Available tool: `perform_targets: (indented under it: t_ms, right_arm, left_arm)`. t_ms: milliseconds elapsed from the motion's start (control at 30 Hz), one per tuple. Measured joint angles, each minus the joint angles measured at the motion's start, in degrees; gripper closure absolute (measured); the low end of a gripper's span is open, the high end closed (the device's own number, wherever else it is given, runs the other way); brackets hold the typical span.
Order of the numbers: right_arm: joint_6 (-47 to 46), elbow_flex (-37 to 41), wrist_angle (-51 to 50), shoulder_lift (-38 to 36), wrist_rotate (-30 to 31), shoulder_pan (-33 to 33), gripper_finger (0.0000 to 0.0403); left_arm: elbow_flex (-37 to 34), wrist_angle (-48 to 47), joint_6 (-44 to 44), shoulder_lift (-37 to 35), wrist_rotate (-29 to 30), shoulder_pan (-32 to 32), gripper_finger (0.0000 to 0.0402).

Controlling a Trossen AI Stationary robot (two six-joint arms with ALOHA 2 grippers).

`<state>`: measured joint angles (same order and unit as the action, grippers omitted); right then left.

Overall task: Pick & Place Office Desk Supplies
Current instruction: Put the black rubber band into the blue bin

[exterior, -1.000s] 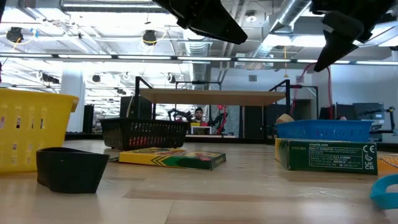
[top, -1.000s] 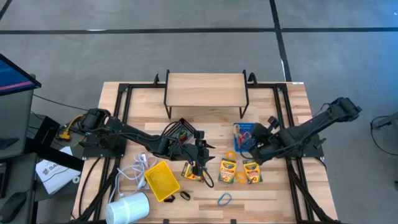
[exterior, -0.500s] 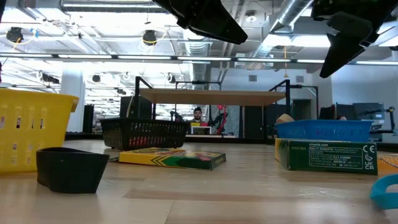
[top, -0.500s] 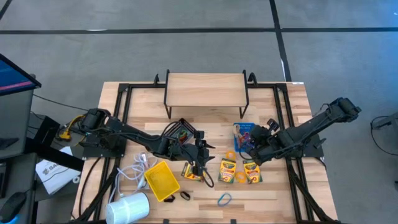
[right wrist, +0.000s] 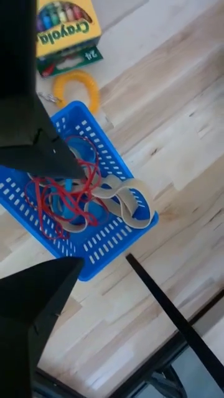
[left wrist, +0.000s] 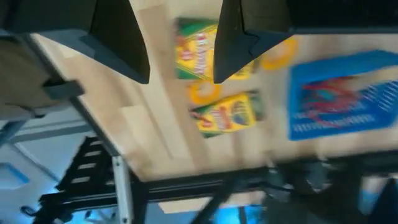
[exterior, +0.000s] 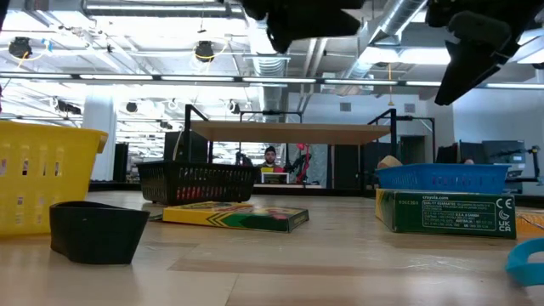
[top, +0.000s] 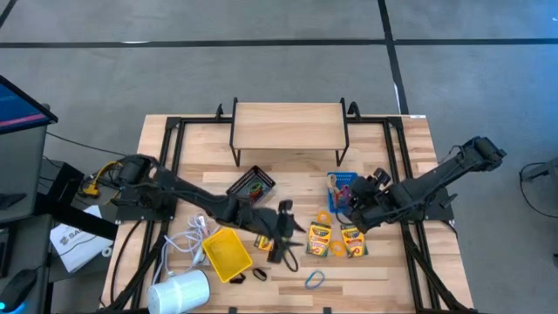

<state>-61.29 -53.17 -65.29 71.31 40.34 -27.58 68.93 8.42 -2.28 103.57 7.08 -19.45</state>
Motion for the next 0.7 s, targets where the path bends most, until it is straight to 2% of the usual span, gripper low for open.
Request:
perform_targets:
  t_ms: [200,400,533,700]
  right_arm:
    - [-0.4,0.0,0.35,0.0,0.03,-2.1,0.0188]
    - [-1.79,0.0,1.13,0.0,1.57,-3.67,0.0197]
    - [-1.48,0.0,2.05,-0.01,2.86,-4.01,0.0199]
    - [-0.98,0.0,1.47,-0.02,3.02,-4.3,0.0198]
  left_arm:
    - [0.2,7.79,-5.25,7.45,-0.16,-5.11,0.023]
    - [2.03,8.6,-16.47,9.99,1.74,-7.47,0.023]
    - [5.12,7.25,-25.28,12.8,2.53,-7.47,0.023]
    - [13.74,0.44,-29.11,18.53,2.22,-7.42,0.023]
